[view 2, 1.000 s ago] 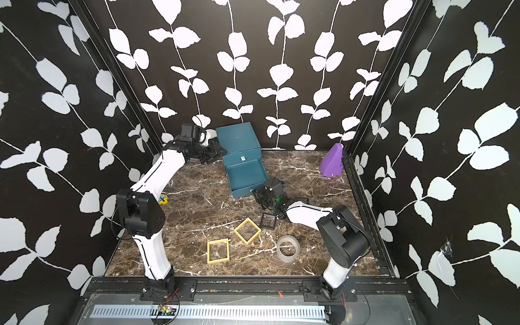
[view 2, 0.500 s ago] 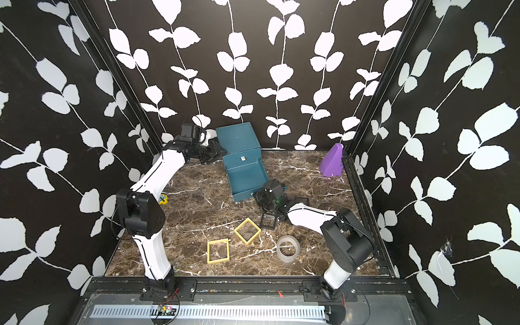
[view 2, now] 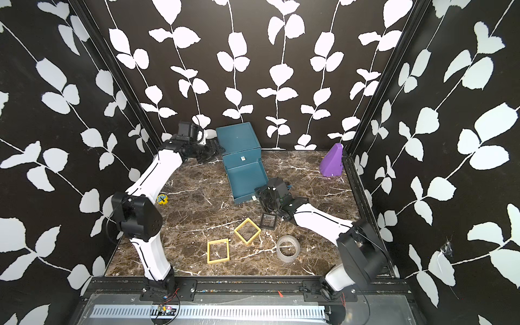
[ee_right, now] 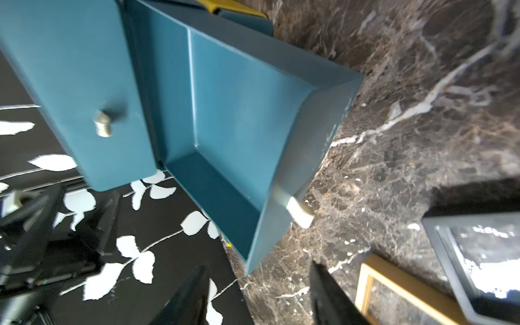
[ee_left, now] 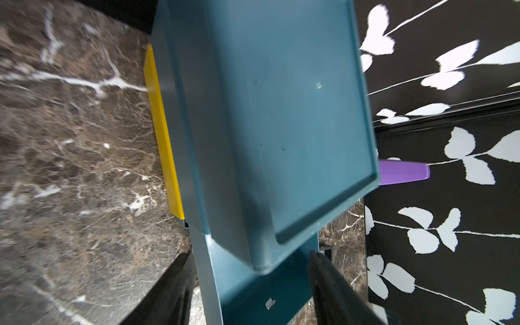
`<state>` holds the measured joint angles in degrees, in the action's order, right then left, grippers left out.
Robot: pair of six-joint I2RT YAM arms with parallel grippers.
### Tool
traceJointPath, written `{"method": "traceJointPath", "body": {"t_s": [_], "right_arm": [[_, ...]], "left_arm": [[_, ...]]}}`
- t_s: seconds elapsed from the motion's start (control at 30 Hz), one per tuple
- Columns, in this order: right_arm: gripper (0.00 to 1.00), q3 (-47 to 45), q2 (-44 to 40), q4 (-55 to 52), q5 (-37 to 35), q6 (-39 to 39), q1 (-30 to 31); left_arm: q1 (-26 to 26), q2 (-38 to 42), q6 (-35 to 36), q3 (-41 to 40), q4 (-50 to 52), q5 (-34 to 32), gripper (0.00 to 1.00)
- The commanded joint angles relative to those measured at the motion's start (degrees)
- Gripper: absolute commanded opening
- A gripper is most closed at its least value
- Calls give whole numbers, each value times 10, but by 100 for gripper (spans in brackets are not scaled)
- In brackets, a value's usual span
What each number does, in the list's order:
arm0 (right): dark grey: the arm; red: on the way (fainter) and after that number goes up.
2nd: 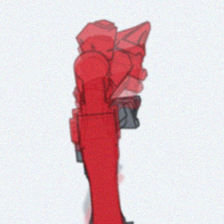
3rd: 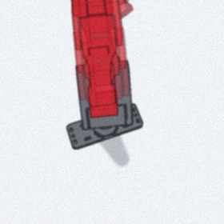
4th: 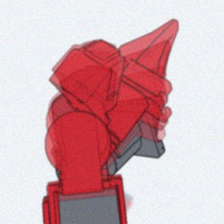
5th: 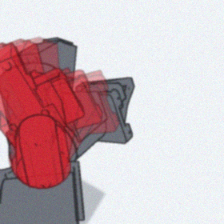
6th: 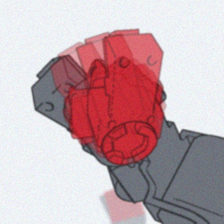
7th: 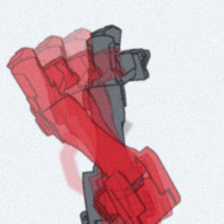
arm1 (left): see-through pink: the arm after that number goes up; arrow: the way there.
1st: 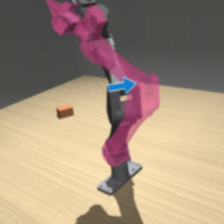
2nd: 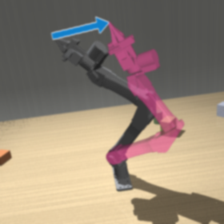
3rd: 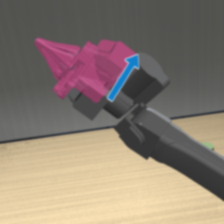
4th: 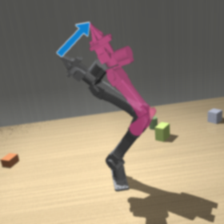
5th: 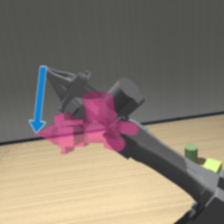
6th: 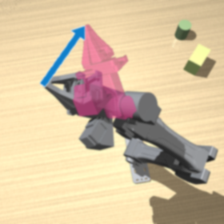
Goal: Place the brooch boxes into the drawer by color
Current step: Pick up the brooch box from the center of the board.
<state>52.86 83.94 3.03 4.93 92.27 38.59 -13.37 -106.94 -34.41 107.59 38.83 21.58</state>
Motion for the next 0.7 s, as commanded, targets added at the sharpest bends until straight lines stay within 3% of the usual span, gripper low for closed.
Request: {"method": "traceJointPath", "body": {"t_s": [0.0, 0.13, 0.3, 0.53, 0.67], "right_arm": [[66, 28, -35, -91, -26, -43, -6], [72, 74, -69, -206, -39, -132, -26], [80, 150, -97, -399, -65, -311, -75], [98, 204, -97, -597, -75, -573, -178], [99, 210, -72, -638, -76, -668, -214]], "left_arm": [[3, 75, 17, -11, 14, -28, 63], [1, 123, 25, -43, 20, -32, 63], [-30, 188, 35, -113, 17, -22, 62], [-144, 308, 10, -287, -66, -78, 62], [-219, 362, -12, -380, -130, -146, 61]]}}
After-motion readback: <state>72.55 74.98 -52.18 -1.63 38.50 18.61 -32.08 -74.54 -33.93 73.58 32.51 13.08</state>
